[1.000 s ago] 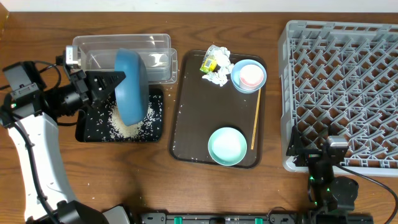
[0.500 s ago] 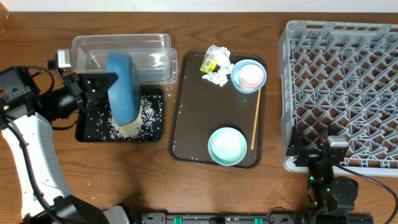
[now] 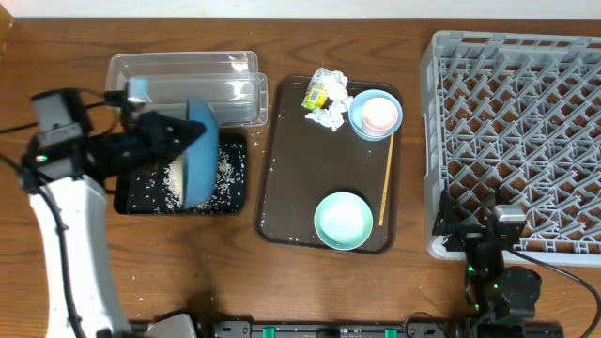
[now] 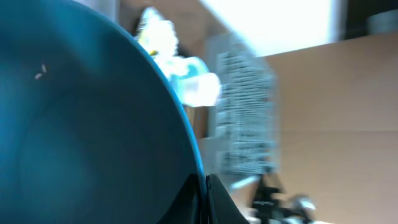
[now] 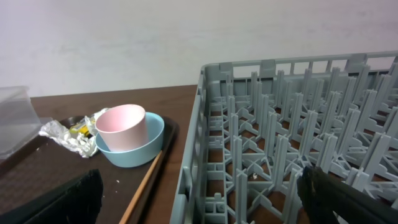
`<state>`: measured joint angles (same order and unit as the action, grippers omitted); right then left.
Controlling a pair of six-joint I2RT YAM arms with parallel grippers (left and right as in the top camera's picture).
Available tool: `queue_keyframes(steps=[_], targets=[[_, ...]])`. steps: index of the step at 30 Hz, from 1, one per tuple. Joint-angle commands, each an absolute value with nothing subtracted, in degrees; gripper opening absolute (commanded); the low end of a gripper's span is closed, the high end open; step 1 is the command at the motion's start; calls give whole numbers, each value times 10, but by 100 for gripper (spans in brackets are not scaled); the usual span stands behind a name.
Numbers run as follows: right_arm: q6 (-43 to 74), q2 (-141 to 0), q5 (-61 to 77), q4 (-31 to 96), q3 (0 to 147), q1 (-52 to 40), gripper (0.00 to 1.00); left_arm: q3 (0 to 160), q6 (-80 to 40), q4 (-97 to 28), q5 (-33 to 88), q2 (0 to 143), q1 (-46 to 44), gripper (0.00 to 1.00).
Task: Sort waste into correct bins and load items into the dishwasher rack
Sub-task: 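Hold the plate tilted and shake off remaining rice with left gripper, then carry the blue plate back and lower it onto the brown tray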
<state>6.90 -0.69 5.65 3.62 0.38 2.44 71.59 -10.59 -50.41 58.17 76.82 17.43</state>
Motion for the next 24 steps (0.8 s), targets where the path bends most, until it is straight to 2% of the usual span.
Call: queue_keyframes(steps=[1,4,10,15,18,24], targets=[[61,-4,60,38,3,32,99,717,-158,-489,335,738,106,6],[61,-4,60,38,3,32,99,717,-169,-476,198,735,41,6],[61,-4,60,38,3,32,99,717,-178,-472,63,737,-64,6],[61,-4,60,38,3,32,99,717,-181,-474,-112,737,-170,6],[61,-4,60,38,3,32,99,717,-182,-470,-150,737,-212,6],[61,-4,60,38,3,32,99,717,-194,-475,-193,738,-221,6]])
